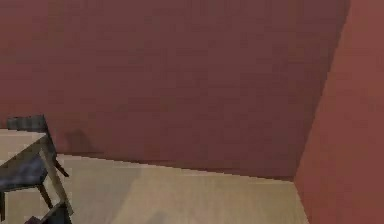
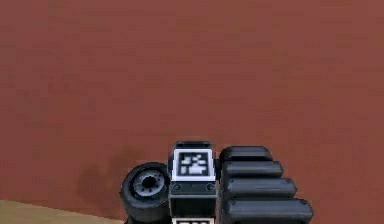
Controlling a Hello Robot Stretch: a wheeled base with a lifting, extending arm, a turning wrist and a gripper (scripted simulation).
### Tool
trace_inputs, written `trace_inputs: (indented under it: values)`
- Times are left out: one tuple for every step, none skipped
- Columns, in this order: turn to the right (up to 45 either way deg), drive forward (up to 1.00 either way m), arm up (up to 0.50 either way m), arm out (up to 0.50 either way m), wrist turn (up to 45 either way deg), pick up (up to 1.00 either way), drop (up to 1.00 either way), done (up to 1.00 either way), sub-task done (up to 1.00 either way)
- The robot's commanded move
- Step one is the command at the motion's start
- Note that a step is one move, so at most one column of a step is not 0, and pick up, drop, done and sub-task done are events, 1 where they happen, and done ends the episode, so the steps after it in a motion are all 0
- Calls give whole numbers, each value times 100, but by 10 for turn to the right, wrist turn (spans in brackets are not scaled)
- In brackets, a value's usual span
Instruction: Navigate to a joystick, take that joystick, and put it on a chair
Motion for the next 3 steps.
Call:
trace_inputs:
  values:
    - [0, 100, 0, 0, 0, 0, 0, 0, 0]
    - [-240, 0, 0, 0, 0, 0, 0, 0, 0]
    - [0, 10, 0, 0, 0, 0, 0, 0, 0]
